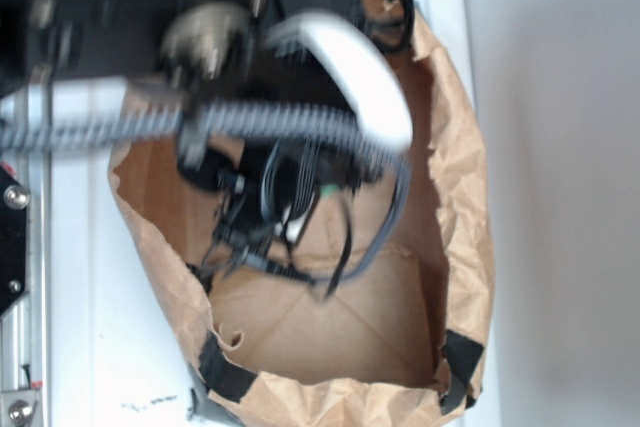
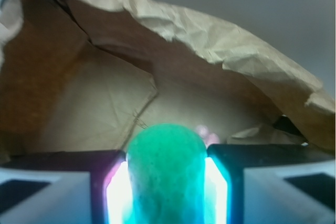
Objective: Grab the green ball.
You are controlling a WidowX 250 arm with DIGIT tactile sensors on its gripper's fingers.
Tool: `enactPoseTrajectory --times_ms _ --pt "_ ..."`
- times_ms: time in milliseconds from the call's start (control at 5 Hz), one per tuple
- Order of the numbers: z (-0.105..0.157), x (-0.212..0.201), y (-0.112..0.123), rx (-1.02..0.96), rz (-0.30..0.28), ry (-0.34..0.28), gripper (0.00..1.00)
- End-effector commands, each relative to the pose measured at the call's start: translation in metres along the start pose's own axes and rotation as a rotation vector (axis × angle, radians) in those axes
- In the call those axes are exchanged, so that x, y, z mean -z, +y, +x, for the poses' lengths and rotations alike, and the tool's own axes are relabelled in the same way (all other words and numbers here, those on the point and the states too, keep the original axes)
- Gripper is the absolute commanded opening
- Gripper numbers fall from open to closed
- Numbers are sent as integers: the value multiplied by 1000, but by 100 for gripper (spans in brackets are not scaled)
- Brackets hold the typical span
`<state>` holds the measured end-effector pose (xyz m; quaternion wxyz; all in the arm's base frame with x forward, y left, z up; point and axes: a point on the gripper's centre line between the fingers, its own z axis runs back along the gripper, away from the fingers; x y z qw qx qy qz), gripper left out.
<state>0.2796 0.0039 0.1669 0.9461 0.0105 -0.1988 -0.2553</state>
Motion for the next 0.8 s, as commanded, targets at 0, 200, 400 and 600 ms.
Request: enactPoseTrajectory --times_ms 0,200,400,600 --pt "8 9 -33 57 107 -18 0" --pt "13 9 -36 60 96 -9 0" --pt "14 9 -36 68 86 -3 0" --pt "15 9 -34 61 68 8 0"
